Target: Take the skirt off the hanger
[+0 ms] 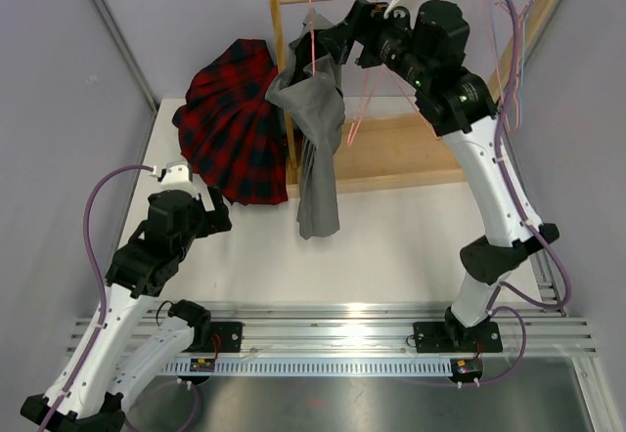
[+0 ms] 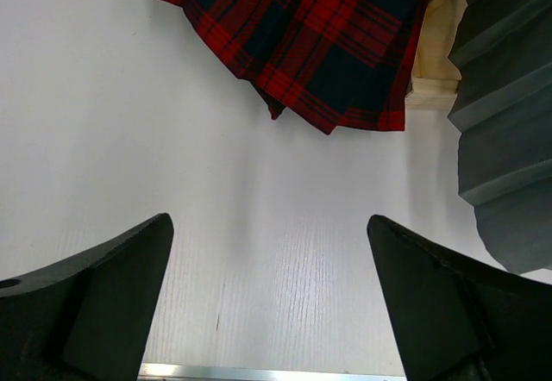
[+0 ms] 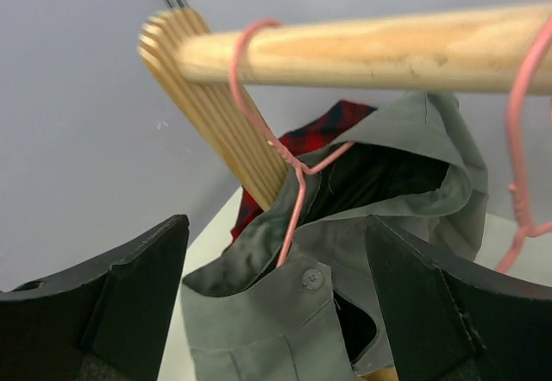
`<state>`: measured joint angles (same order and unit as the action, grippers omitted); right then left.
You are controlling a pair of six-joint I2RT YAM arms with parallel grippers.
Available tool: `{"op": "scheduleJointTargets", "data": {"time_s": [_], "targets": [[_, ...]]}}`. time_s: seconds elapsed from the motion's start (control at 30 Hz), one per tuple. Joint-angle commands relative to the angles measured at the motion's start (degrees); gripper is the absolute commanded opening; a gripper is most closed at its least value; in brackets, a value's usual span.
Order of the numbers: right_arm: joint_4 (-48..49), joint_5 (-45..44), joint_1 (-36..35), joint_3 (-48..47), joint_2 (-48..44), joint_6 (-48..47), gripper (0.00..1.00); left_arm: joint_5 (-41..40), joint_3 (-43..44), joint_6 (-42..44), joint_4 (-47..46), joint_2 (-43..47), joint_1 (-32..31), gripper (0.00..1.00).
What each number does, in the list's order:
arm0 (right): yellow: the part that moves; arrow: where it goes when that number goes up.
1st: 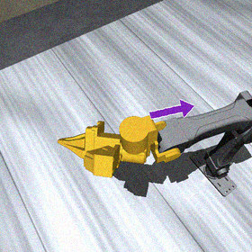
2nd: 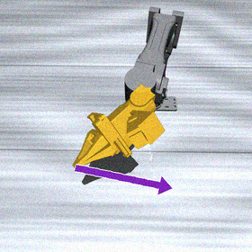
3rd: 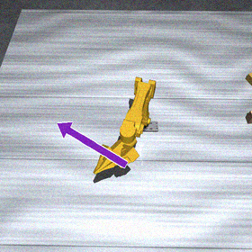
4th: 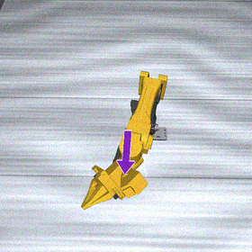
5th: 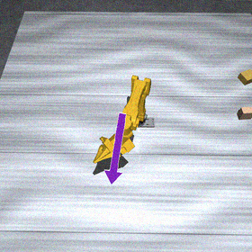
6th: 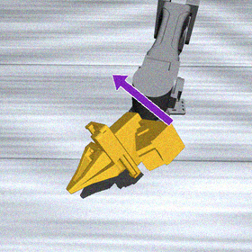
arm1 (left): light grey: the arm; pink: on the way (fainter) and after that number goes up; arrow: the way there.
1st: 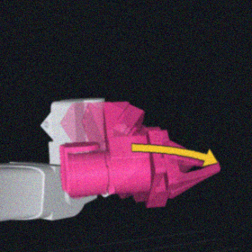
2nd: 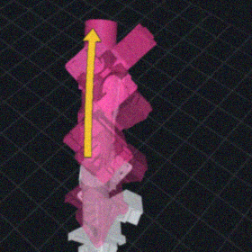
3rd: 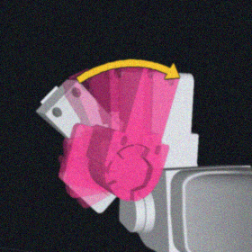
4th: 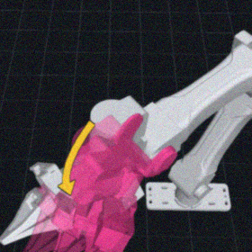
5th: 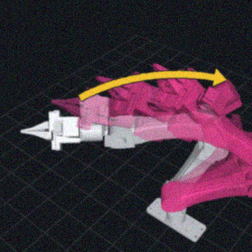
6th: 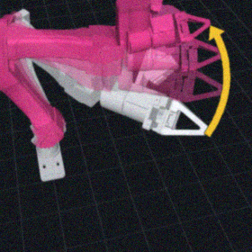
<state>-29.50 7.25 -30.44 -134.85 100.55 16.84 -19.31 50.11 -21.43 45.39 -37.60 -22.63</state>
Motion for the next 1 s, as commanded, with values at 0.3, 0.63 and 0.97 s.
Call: {"op": "scheduleJointTargets", "data": {"time_s": [0.3,0.63,0.97], "targets": [[1.6,0.5,-1.8,-3.1,8.8,2.1,0.85,2.2,-0.5,0.3,-2.4,0.1,-0.2,0.99],[3.1,-1.4,-1.9,-6.6,13.6,3.9,0.49,3.0,-0.7,0.4,-2.5,-0.1,-0.2,0.99],[5.1,-2.2,-2.2,-7.8,15.1,5.6,0.00,3.1,-0.8,0.4,-2.5,-0.2,-0.9,0.99]]}}
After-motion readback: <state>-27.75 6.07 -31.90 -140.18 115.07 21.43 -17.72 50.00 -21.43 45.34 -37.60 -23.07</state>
